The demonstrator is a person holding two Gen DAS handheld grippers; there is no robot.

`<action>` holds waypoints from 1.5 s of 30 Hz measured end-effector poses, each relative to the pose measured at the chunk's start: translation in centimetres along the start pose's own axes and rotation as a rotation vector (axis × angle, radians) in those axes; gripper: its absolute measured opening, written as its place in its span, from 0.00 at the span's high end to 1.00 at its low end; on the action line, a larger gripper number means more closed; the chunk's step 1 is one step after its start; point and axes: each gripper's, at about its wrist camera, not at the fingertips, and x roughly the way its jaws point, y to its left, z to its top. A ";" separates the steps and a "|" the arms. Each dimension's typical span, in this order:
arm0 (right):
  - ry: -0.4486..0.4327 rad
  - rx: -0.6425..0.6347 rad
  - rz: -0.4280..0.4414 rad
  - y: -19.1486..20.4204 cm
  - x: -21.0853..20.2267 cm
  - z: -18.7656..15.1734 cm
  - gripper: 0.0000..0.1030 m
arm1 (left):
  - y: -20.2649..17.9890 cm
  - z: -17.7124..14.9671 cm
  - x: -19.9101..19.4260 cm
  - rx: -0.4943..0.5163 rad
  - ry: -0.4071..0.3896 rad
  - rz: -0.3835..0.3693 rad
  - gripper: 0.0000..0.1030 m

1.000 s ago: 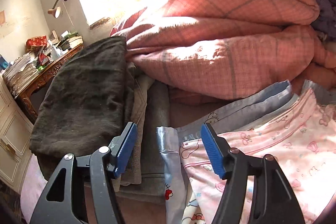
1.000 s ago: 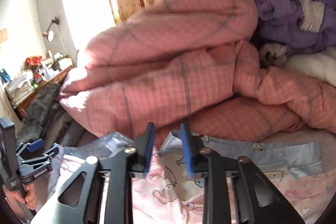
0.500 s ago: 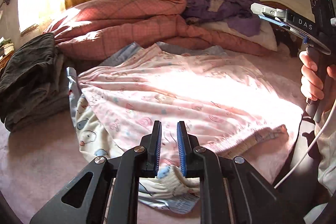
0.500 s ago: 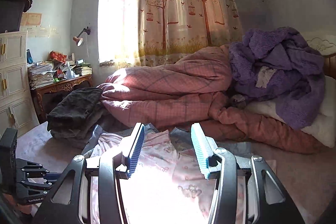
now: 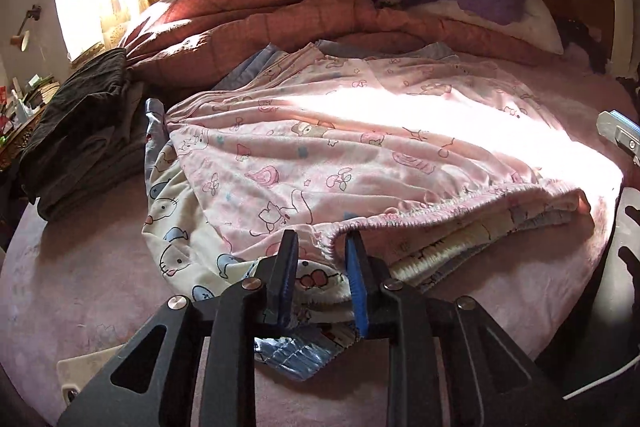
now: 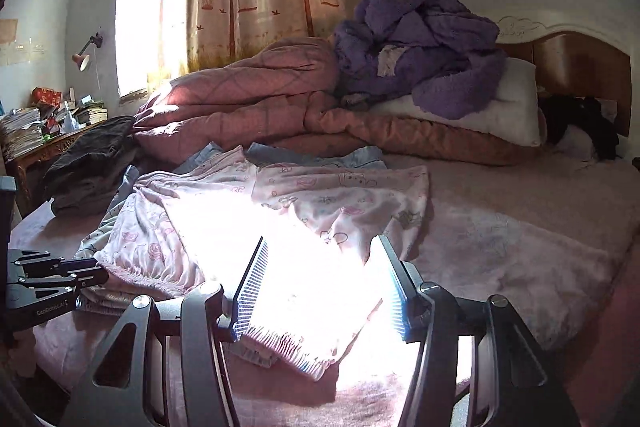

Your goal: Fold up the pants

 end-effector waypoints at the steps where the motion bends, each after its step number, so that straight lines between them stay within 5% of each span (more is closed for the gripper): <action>1: 0.018 0.002 0.004 0.0 -0.1 -0.5 0.47 | -0.2 -0.1 0.1 -0.001 -0.011 0.022 0.76; 4: 0.076 0.008 0.023 0.2 0.0 -2.0 0.47 | 0.0 -0.2 0.4 -0.049 -0.026 0.041 0.75; 8: 0.151 0.044 0.044 0.3 0.5 -4.0 0.47 | 0.2 -0.6 0.0 -0.066 -0.078 0.103 0.62; 12: 0.197 0.054 -0.036 0.3 1.5 -4.9 0.47 | 0.2 -1.1 -0.1 -0.082 -0.122 0.175 0.51; 18: 0.184 0.112 -0.134 -0.6 2.3 -5.4 0.50 | 0.9 -2.2 -0.2 -0.182 -0.170 0.195 0.48; 27: 0.149 0.130 -0.108 -0.1 3.2 -4.8 0.50 | 0.6 -2.0 1.0 -0.180 -0.155 0.223 0.50; 32: 0.093 0.156 -0.223 -0.8 2.7 -4.8 0.50 | -0.1 -3.0 -0.8 -0.159 -0.214 0.270 0.54; 36: -0.004 0.039 -0.322 1.1 0.7 -4.6 0.44 | -0.4 -4.1 -3.0 -0.195 -0.258 0.332 0.54; 45: 0.071 0.265 -0.253 -2.3 0.1 -5.5 0.44 | 1.6 -7.0 -5.0 -0.317 -0.270 0.376 0.49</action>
